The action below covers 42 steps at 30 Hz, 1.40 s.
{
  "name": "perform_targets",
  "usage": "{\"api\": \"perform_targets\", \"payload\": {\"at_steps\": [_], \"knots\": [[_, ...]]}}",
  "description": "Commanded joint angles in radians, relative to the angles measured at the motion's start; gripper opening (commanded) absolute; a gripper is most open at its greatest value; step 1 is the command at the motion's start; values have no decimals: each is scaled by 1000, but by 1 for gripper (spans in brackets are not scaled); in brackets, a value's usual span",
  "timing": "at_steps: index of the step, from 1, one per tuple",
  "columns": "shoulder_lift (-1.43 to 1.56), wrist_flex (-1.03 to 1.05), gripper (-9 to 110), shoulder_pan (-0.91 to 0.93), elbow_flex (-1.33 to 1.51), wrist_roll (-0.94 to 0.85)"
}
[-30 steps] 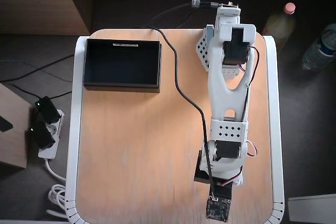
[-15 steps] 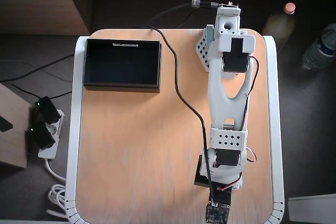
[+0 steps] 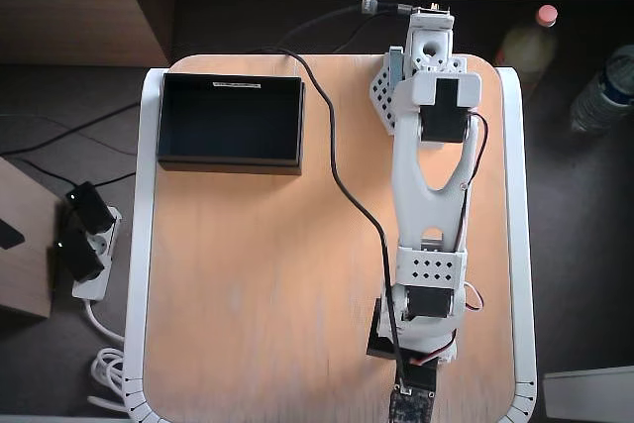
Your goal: Grasp a lego block and put it in the bin.
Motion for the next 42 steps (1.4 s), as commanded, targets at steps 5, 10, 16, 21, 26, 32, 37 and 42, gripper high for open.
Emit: {"api": "perform_targets", "payload": {"at_steps": [5, 10, 16, 21, 26, 32, 37, 42], "knots": [[3, -23, 5, -23, -117, -18], [3, -23, 0, -28, -117, -31], [8, -17, 0, -26, -114, -49], [49, 9, 0, -9, -114, -64], [144, 71, 0, 18, -114, -77], [290, 184, 0, 74, -115, -92], [413, 267, 0, 141, -115, -86], [534, 393, 0, 258, -115, -55]]}}
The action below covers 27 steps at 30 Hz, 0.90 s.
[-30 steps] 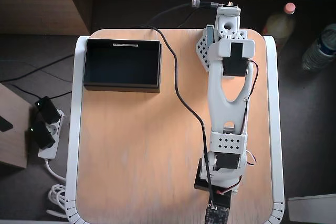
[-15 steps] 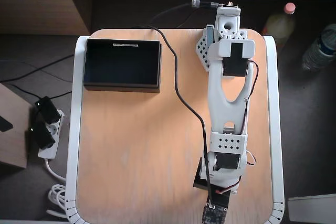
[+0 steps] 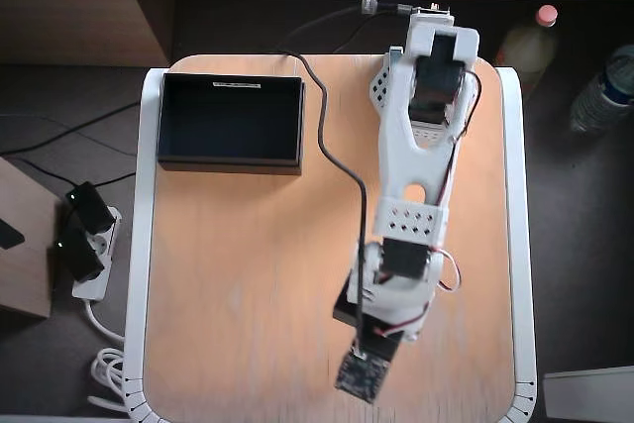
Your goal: Grasp a lego block and put it in the bin.
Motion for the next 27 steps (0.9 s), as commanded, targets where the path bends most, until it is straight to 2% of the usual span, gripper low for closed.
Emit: {"api": "perform_targets", "payload": {"at_steps": [1, 11, 22, 27], "knots": [[216, 110, 0, 106, -104, 29], [388, 264, 0, 430, -106, 95], [416, 278, 0, 963, -92, 242], [416, 276, 0, 1143, -31, 336]]}}
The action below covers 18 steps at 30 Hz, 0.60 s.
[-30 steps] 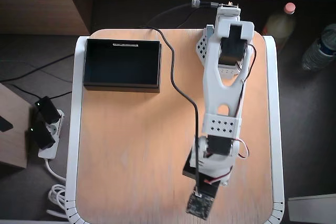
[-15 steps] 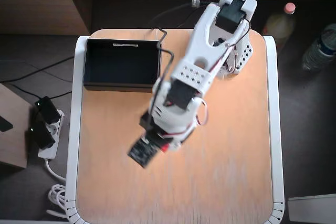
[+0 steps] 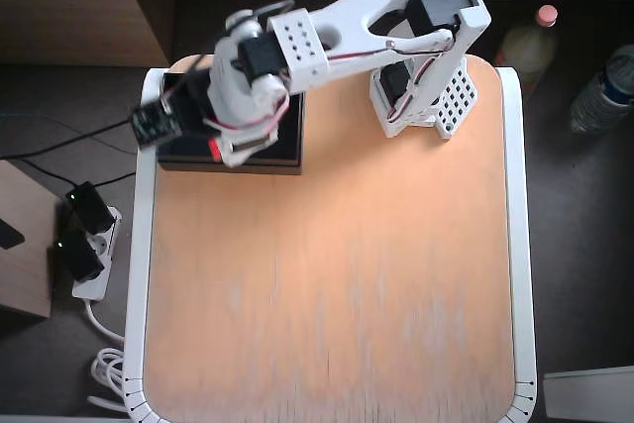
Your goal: Grasp a lego block and put it in the bin.
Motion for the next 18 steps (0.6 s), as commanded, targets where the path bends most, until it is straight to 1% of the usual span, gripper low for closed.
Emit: {"api": "perform_targets", "payload": {"at_steps": [1, 5, 11, 18], "knots": [[89, 9, 0, 129, -21, 61], [86, 8, 0, 202, 14, 94], [78, -8, 0, 230, 55, 89], [78, -186, 0, 230, 187, 55]]}}
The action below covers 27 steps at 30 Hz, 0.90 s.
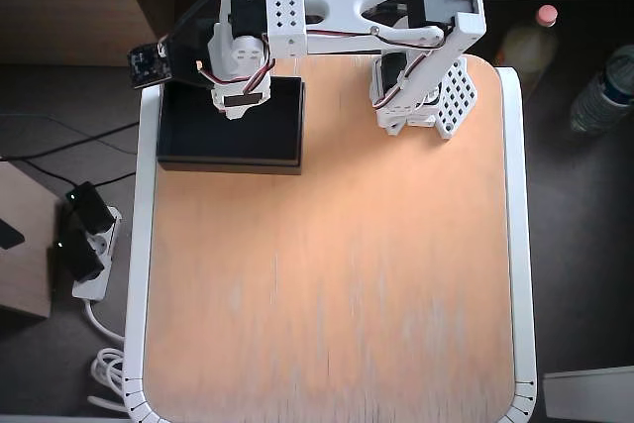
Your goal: Grasp a lego block and put it in the bin.
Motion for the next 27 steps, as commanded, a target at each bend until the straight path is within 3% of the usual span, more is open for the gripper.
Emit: {"api": "perform_targets", "payload": {"at_steps": [1, 8, 20, 27], "knots": [[77, -132, 0, 18, 48, -11], [69, -244, 0, 17, 94, -37], [37, -261, 0, 14, 107, -34], [35, -316, 6, 11, 164, -23]]}}
